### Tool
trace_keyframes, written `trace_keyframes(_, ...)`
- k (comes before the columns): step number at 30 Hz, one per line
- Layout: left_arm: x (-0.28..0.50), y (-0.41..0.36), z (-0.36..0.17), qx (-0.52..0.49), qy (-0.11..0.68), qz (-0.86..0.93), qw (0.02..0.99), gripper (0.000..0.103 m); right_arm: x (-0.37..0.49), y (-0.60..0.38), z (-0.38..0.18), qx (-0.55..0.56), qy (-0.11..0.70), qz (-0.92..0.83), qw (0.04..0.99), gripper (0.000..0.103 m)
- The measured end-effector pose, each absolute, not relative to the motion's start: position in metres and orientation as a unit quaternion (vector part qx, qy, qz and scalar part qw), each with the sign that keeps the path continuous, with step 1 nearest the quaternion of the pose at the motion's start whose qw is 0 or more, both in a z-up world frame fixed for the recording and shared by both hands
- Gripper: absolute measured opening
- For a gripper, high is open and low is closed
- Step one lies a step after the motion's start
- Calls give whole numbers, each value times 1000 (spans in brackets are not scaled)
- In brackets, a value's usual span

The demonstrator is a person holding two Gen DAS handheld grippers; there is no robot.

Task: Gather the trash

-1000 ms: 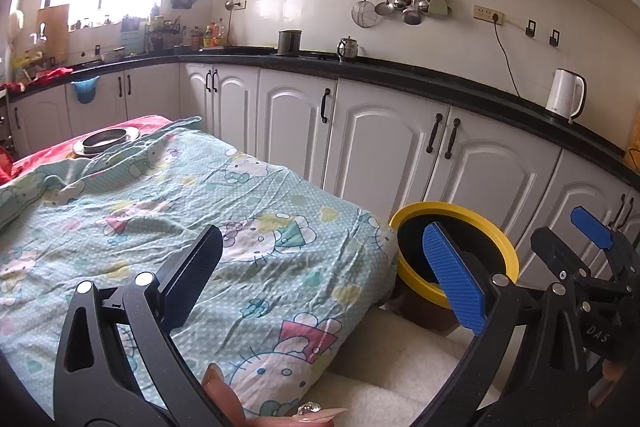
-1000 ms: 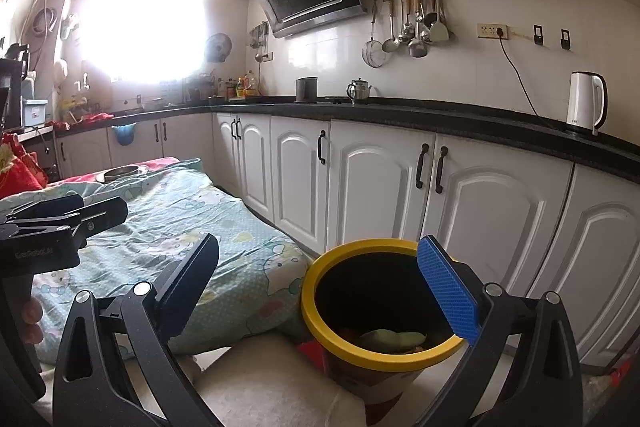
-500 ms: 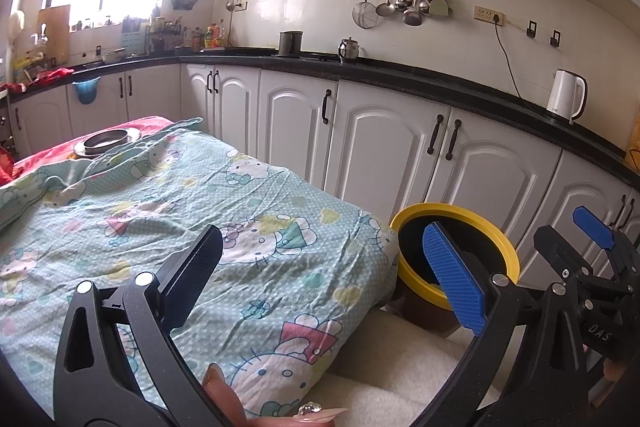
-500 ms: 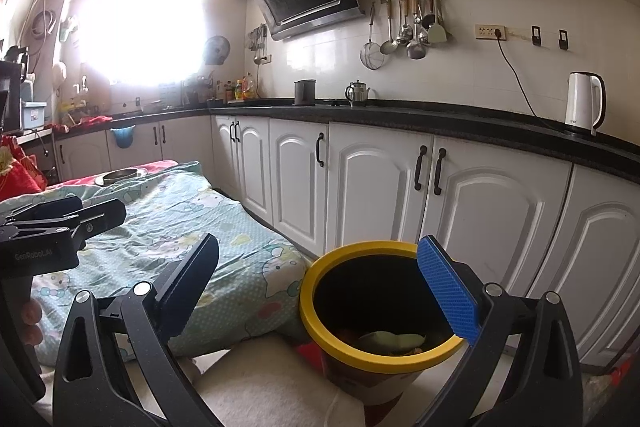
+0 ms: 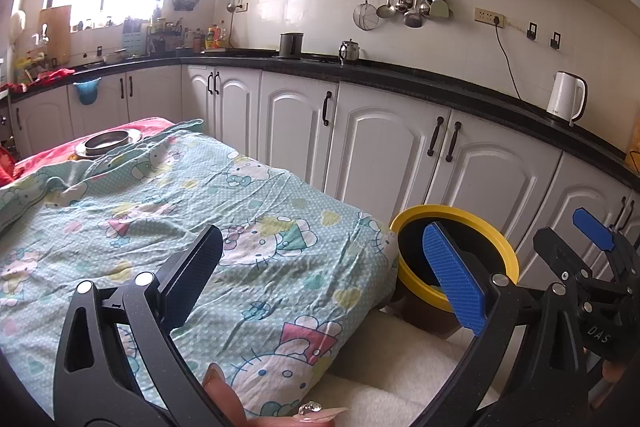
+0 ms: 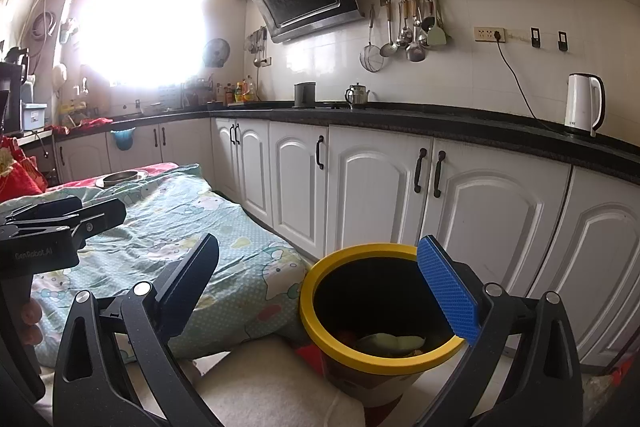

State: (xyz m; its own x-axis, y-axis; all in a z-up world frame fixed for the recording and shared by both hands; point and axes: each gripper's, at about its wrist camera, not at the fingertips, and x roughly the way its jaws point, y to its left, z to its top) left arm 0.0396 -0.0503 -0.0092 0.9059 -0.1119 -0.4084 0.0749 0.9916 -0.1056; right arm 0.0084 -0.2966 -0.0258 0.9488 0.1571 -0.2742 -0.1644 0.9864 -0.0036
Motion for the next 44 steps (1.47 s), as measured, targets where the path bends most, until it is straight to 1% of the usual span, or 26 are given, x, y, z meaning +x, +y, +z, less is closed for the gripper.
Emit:
trace_keyframes(23,40,-50,-8,-44,217,-46,974,92,9,-295,-24,-12,141,81,987,97)
trace_keyframes(30,42,-50,-8,-35,221,-40,974,92,17,-295,-26,-14,156,76,985,97)
trace_keyframes(34,41,-39,-3,-51,229,-38,971,92,19,-294,-27,-16,161,72,984,97)
trace_keyframes(36,40,-24,-1,-73,240,-28,968,92,21,-288,-25,-21,158,77,984,97)
trace_keyframes(39,33,28,2,-99,253,19,962,92,27,-266,-18,-23,160,109,981,97)
trace_keyframes(41,22,73,2,-113,260,76,956,92,37,-233,-12,-24,173,157,972,97)
trace_keyframes(44,-3,150,-9,-121,280,196,932,92,47,-144,-7,-68,202,270,939,97)
